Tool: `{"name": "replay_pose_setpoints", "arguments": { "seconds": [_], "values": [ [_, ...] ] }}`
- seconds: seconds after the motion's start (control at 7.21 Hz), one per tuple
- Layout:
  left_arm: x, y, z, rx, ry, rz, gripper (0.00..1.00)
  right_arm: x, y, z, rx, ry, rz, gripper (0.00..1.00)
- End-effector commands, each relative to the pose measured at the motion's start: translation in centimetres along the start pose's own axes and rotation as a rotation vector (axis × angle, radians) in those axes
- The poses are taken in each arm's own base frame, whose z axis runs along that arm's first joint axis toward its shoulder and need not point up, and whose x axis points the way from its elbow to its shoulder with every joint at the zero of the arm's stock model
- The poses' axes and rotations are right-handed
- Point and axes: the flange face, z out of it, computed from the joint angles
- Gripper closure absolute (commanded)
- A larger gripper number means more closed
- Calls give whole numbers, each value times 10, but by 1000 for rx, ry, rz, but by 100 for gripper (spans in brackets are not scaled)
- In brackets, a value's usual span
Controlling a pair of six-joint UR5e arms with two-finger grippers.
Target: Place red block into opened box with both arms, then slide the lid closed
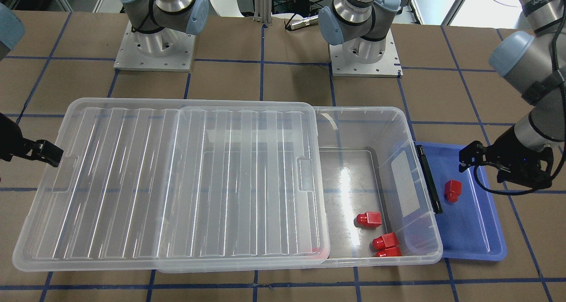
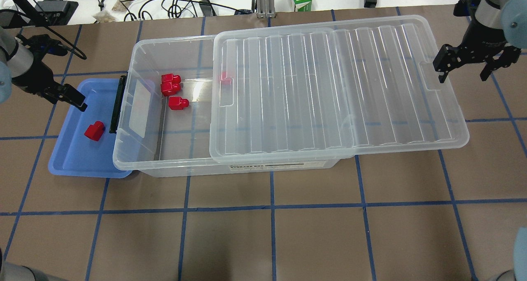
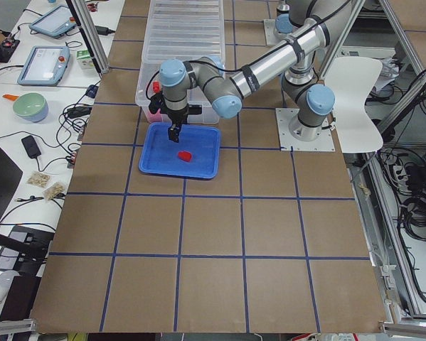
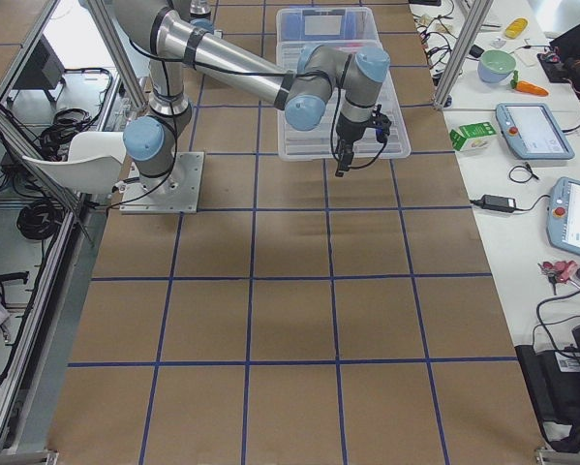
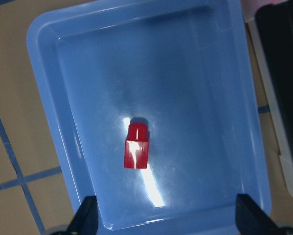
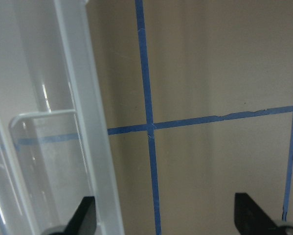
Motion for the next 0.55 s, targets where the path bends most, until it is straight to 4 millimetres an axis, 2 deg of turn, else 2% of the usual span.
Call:
{"name": "replay_pose_setpoints", "arguments": {
  "seconds": [0.0, 0.14, 0.28, 0.42],
  "values": [
    [-10, -3, 44, -9, 12, 26, 0, 3, 3, -4, 5, -3, -4, 0],
    [-12, -5, 54, -11, 16, 24, 0, 0, 4, -14, 23, -9, 5, 0],
    [-16, -7, 71, -2, 4, 26, 0, -4, 8, -43, 59, -13, -1, 0],
    [-18, -4, 91, -20, 23, 18, 0, -17, 15, -64, 60, -36, -24, 0]
  ]
}}
